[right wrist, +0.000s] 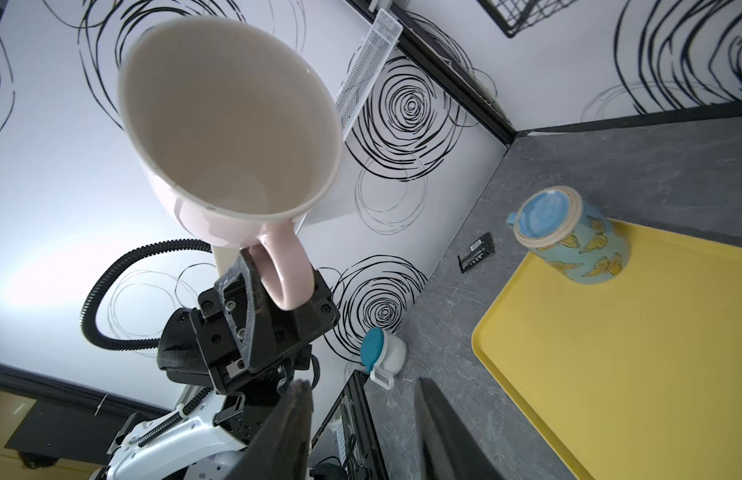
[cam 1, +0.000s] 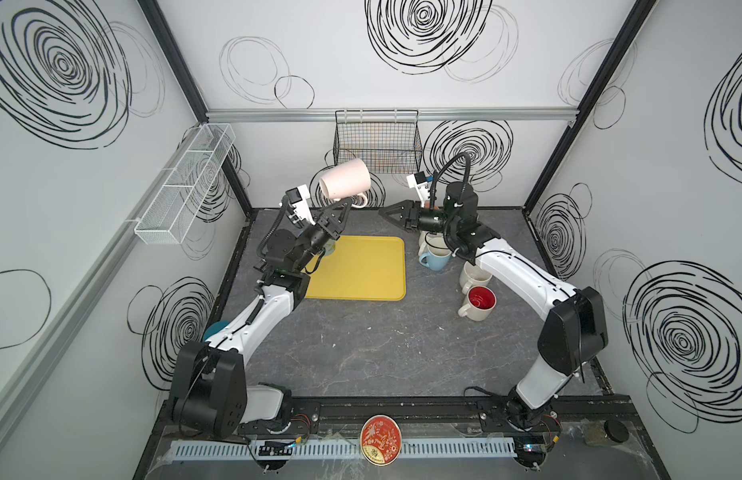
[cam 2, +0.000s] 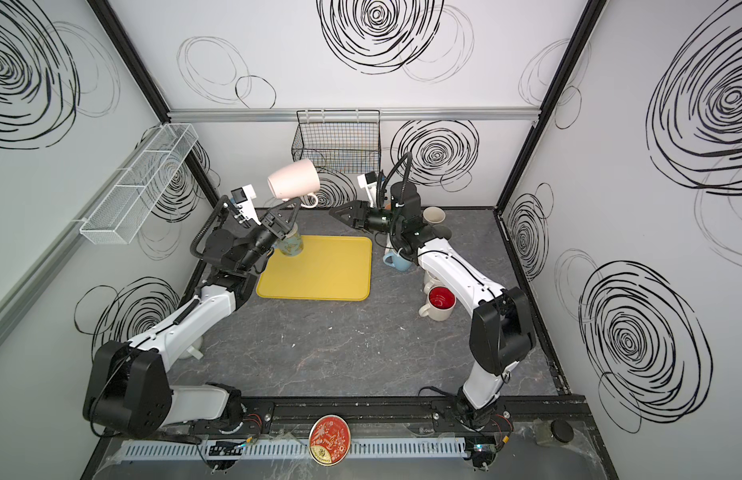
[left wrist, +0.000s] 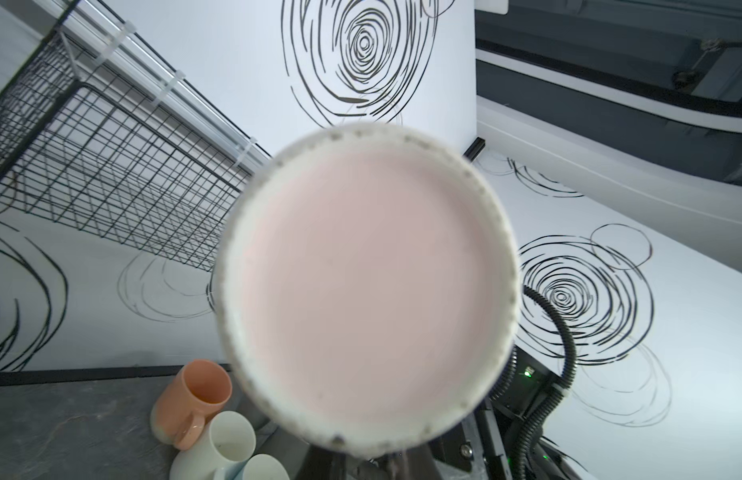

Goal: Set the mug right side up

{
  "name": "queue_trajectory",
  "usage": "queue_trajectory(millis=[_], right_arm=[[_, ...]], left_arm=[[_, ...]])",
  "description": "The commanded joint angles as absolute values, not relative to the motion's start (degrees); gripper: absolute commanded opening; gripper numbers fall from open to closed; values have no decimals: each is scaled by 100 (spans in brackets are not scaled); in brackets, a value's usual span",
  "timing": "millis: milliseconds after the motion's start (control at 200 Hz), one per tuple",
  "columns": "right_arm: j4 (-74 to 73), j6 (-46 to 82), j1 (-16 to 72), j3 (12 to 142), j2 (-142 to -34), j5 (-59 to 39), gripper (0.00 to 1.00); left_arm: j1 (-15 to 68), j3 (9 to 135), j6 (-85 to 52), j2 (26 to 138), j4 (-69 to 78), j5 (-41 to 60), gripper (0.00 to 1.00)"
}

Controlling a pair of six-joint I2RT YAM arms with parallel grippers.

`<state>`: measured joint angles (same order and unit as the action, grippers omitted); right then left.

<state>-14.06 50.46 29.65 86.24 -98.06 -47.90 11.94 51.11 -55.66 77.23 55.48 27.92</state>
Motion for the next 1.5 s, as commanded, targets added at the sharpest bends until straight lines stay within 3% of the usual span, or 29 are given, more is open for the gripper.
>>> queue_trajectory(millis=[0, 645, 801, 971, 1136, 1226, 1396, 1491], right_arm=[[-1946, 5210, 3024, 8890, -9853, -5167, 45], [-2068, 5353, 3201, 9858, -10331, -5687, 48], [-1977, 5379, 3237, 10031, -10469, -5737, 45], [-1918, 5379, 3279, 10143, -10556, -5750, 34], [-1798, 5309, 3279, 10148, -10536, -5637, 7], [-1549, 5151, 3263, 10143, -10480, -5494, 0], [-1125, 4886, 3179, 9864, -10206, -5011, 0], [-731, 4711, 3096, 9597, -9962, -4558, 0]], left_arm=[[1177, 5423, -6160, 7681, 6866, 3031, 0], [1281, 5401, -6393, 7736, 6917, 3236, 0], [1309, 5436, -6387, 7783, 6891, 3333, 0], [1326, 5471, -6366, 7821, 6806, 3457, 0], [1333, 5519, -6215, 7825, 6542, 3646, 0], [1330, 5490, -6063, 7797, 6296, 3691, 0], [1331, 5371, -5603, 7653, 5616, 3675, 41], [1321, 5339, -5176, 7566, 5089, 3683, 54]])
